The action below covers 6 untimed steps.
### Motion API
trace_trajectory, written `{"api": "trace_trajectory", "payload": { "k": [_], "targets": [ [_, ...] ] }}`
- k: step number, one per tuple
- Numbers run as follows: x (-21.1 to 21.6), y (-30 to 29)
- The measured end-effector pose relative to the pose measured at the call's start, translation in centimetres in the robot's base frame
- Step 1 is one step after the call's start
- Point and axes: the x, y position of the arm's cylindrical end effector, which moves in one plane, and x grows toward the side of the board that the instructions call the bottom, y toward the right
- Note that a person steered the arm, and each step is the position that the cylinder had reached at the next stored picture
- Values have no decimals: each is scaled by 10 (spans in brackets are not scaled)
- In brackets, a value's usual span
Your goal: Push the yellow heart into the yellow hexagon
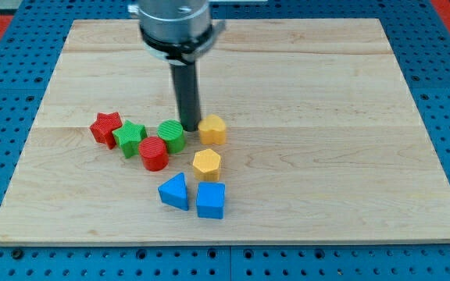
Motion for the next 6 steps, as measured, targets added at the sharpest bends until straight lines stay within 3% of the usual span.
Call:
{"api": "trace_trajectory", "payload": {
  "k": [2, 3, 4, 6],
  "targets": [
    [-29, 55],
    [5, 82],
    [12, 64],
    [-28, 55]
  ]
}}
